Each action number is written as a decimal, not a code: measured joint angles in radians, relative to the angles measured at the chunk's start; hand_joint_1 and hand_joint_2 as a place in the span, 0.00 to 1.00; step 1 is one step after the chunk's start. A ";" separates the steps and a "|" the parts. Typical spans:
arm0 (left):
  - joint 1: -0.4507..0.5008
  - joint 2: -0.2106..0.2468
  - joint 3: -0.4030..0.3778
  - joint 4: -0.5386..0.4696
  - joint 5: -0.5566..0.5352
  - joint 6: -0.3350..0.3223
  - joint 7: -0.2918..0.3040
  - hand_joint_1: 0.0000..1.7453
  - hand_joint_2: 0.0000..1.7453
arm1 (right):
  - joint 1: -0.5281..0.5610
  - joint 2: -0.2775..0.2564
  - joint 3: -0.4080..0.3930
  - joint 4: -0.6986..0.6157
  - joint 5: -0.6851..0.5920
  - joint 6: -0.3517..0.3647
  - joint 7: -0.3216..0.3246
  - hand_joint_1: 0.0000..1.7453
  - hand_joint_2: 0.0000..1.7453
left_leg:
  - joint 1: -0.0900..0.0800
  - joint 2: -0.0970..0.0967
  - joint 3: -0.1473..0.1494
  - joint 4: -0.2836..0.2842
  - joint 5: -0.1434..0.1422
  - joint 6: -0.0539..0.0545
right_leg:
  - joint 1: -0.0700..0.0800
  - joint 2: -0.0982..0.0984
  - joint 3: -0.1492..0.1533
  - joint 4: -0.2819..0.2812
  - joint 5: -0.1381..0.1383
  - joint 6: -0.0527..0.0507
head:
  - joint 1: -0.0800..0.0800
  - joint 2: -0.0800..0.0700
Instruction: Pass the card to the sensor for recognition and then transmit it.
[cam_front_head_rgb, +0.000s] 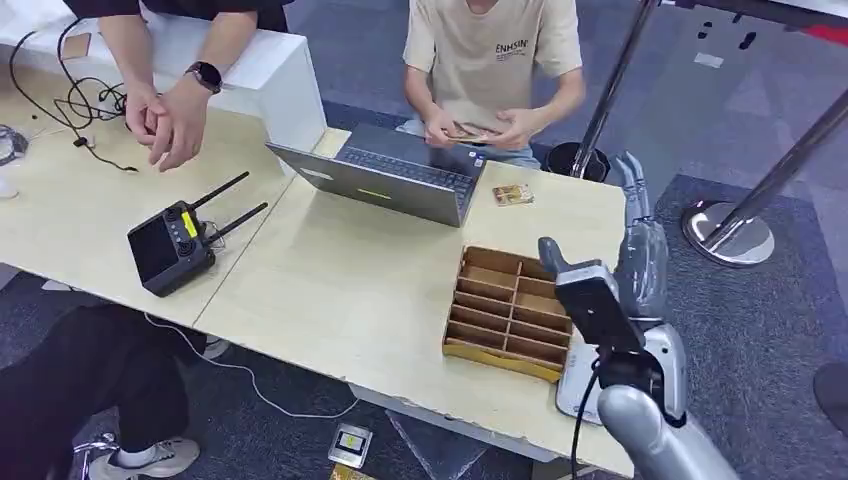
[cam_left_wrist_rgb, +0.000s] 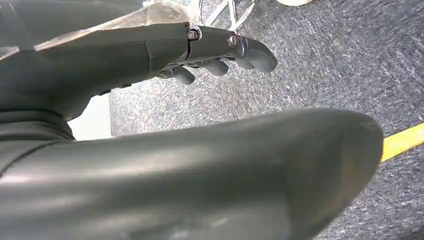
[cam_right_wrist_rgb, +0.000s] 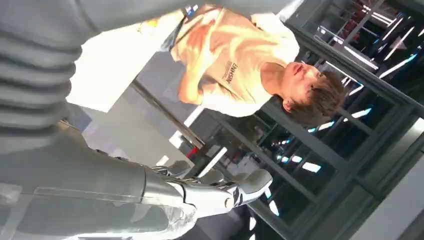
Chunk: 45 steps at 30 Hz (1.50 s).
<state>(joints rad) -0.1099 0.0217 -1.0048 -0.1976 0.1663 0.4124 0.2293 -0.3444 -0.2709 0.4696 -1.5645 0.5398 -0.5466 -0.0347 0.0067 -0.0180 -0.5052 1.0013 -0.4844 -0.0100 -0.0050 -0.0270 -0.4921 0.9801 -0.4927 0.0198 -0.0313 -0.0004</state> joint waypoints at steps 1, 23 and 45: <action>0.000 0.000 0.000 0.000 0.000 0.000 0.000 0.00 0.00 | 0.008 -0.001 -0.002 -0.009 -0.002 0.001 -0.003 0.00 1.00 | 0.000 0.000 0.000 0.000 0.000 0.000 | 0.000 0.000 0.000 0.000 0.000 0.000 | 0.000 0.000; 0.000 0.000 0.000 0.000 0.005 0.007 0.000 0.00 0.00 | 0.088 -0.007 -0.032 -0.099 -0.099 0.023 -0.032 0.00 1.00 | 0.000 0.000 0.000 0.000 0.000 0.000 | 0.000 0.000 0.000 0.000 0.000 0.000 | 0.000 0.000; -0.001 0.003 0.006 0.000 0.016 0.000 -0.017 0.00 0.00 | 0.025 -0.005 -0.029 -0.104 -0.128 0.095 -0.038 0.00 1.00 | 0.000 0.000 0.000 0.000 0.000 0.000 | 0.000 0.000 0.000 0.000 0.000 0.000 | 0.000 0.000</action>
<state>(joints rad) -0.1109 0.0252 -0.9983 -0.1972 0.1823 0.4128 0.2125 -0.3197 -0.2754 0.4402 -1.6686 0.4116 -0.4513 -0.0729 0.0068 -0.0178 -0.5053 1.0013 -0.4844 -0.0100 -0.0049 -0.0269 -0.4920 0.9801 -0.4927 0.0198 -0.0313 -0.0004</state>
